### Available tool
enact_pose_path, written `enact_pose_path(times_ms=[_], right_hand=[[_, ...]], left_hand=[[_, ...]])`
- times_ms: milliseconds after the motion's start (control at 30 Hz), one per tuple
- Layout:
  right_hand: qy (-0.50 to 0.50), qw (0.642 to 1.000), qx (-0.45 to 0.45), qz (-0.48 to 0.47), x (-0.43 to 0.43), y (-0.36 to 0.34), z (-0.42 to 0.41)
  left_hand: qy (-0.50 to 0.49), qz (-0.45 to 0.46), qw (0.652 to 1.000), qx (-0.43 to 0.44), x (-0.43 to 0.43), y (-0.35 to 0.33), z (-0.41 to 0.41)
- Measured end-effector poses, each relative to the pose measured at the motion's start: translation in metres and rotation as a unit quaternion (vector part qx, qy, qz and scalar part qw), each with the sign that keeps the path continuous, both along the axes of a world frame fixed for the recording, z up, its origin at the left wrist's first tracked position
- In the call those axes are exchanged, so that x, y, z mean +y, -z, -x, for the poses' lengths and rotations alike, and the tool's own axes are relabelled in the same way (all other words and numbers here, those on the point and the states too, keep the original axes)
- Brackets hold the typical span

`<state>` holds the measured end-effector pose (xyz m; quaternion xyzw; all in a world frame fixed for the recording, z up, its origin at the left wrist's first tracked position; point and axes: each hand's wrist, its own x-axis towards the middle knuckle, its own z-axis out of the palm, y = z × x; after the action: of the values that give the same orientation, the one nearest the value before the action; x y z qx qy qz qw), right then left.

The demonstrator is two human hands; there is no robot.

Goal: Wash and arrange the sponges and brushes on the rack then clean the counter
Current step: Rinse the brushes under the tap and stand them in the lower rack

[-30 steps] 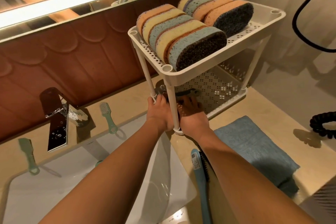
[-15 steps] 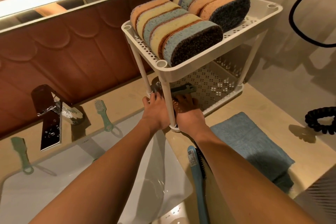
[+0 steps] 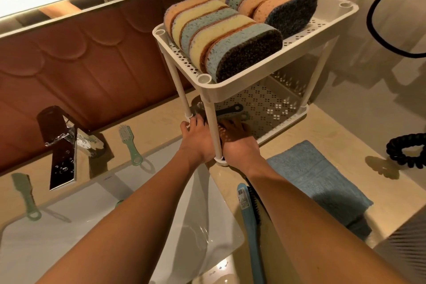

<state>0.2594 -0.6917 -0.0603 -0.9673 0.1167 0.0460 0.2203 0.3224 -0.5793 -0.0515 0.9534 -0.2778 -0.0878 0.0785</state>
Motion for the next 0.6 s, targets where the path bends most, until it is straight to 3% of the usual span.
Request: enact_pose_path(times_ms=[133,267,333,467,600], right_hand=[[-0.024,0.998,-0.005,0.052,0.001,0.000,-0.004],[0.054,0.996,0.029,-0.066,-0.002,0.016,-0.006],[0.062,0.994,0.051,-0.069,-0.002,0.025,-0.003],[0.064,0.993,0.005,-0.102,-0.001,0.018,-0.006],[-0.023,0.997,-0.016,0.073,0.002,-0.002,-0.002]], left_hand=[[-0.019,0.020,1.000,0.009,0.001,-0.003,0.003],[-0.029,0.015,0.999,0.010,0.000,-0.004,0.004],[-0.025,0.010,1.000,0.007,0.000,-0.003,0.003],[-0.020,0.013,1.000,0.006,0.000,-0.003,0.004],[-0.012,0.014,1.000,0.007,0.001,-0.004,0.005]])
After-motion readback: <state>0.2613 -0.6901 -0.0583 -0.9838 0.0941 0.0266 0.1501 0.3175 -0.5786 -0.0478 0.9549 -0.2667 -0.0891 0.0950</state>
